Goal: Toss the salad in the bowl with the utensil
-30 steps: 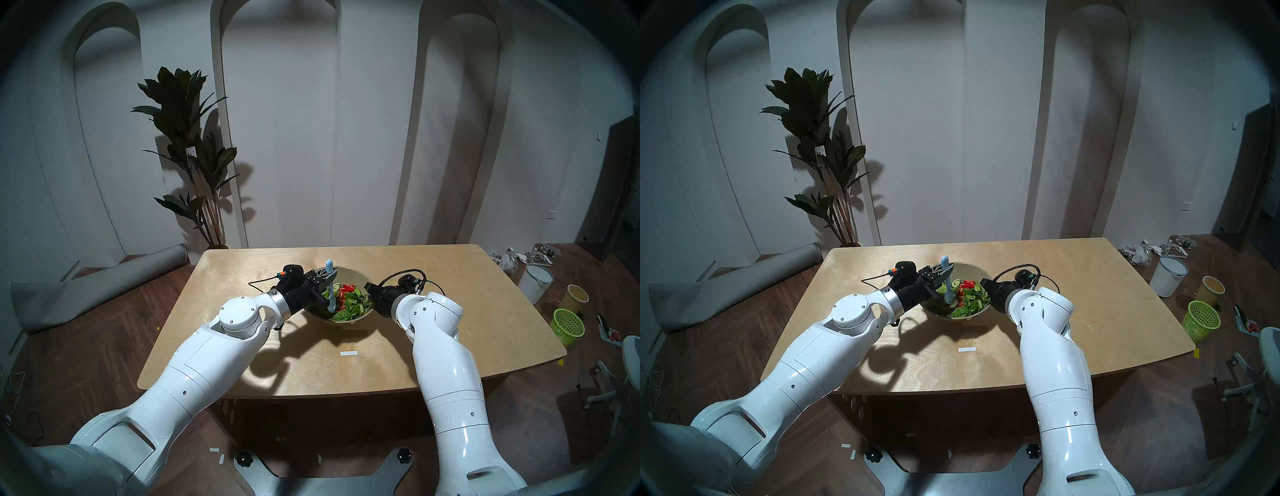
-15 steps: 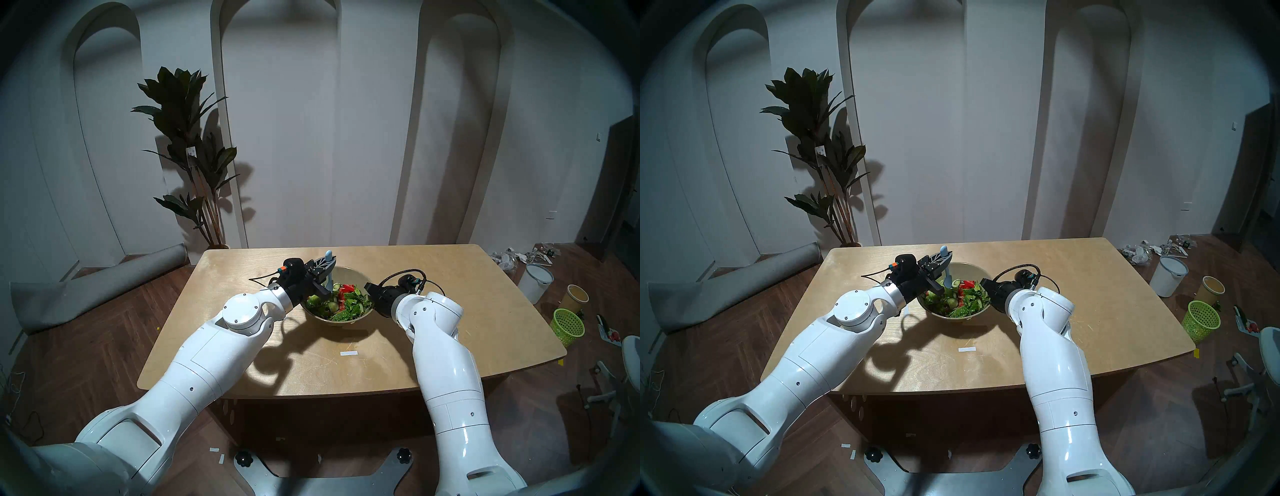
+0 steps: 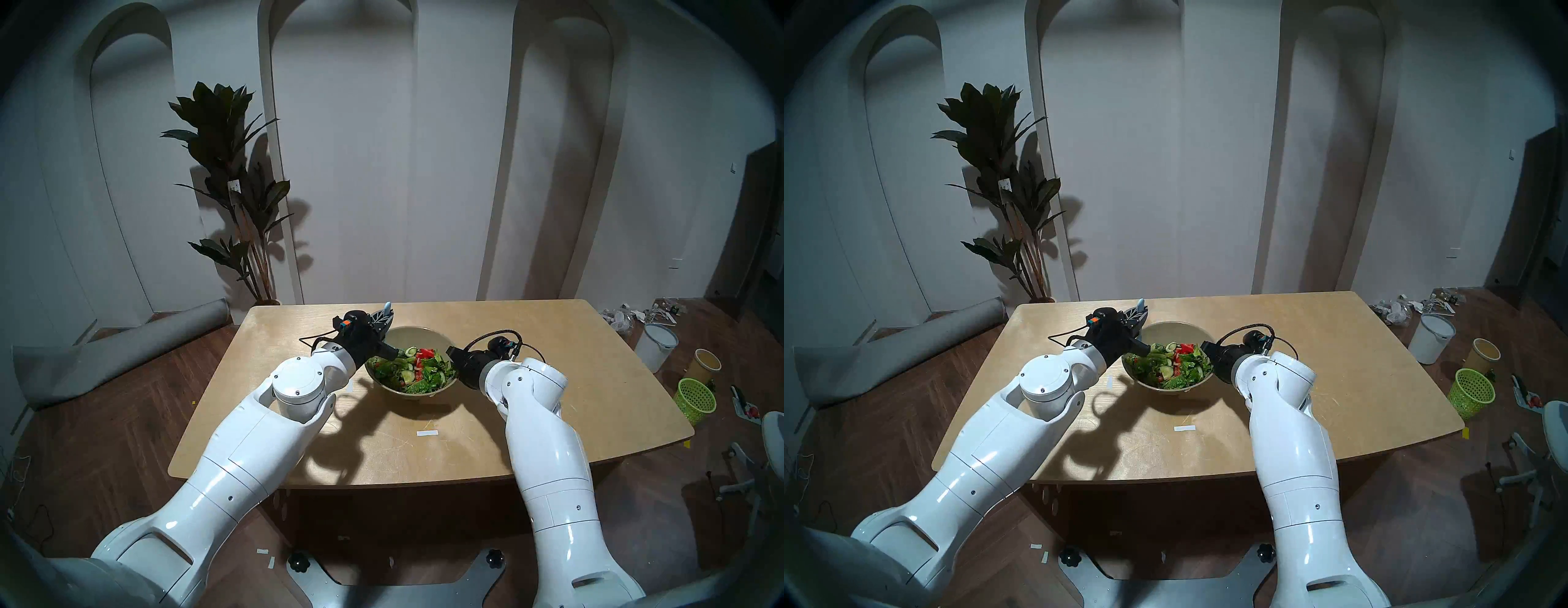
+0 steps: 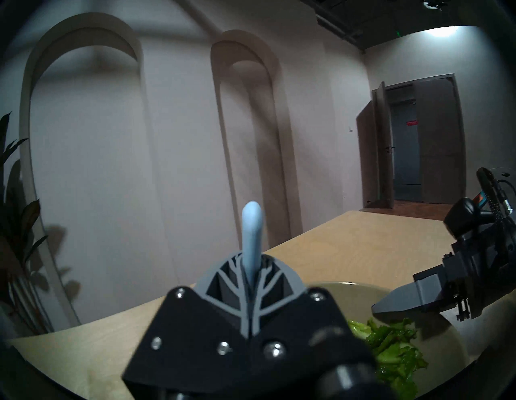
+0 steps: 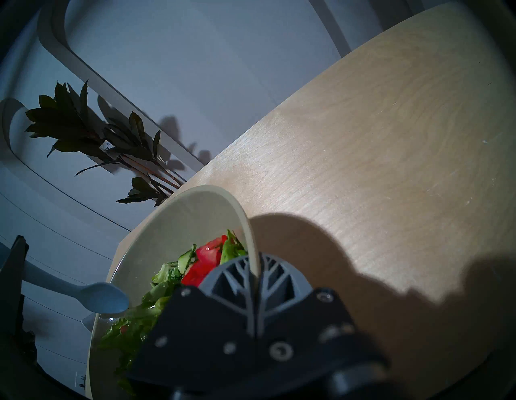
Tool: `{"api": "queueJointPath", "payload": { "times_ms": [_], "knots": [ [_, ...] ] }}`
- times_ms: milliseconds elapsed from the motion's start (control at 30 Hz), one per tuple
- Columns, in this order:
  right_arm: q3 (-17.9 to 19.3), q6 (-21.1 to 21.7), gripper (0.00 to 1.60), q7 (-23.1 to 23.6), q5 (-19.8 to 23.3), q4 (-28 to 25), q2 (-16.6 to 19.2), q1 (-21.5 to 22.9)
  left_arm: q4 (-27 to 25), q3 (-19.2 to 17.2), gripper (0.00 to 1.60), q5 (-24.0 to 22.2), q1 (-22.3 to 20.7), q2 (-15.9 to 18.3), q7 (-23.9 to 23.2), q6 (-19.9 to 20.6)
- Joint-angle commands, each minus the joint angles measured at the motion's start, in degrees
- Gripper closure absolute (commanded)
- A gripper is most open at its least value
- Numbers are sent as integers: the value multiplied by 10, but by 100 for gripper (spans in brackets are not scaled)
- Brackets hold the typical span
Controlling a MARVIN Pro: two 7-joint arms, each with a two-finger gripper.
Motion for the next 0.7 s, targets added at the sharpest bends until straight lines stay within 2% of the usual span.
{"api": "queueJointPath", "payload": {
  "times_ms": [0,167,300,567,600,667],
  "knots": [
    [1,-1,160,1,1,-7,0,4,-66,-12,160,26,36,-42,70,24],
    [1,-1,160,1,1,-7,0,4,-101,-6,160,67,60,-57,124,31],
    [1,-1,160,1,1,-7,0,4,-132,-2,160,101,87,-73,169,63],
    [1,-1,160,1,1,-8,0,4,-161,-4,160,162,131,-133,257,133],
    [1,-1,160,1,1,-8,0,4,-161,-2,160,165,135,-142,271,141],
    [1,-1,160,1,1,-8,0,4,-159,10,160,162,131,-140,287,158]
  ]
}}
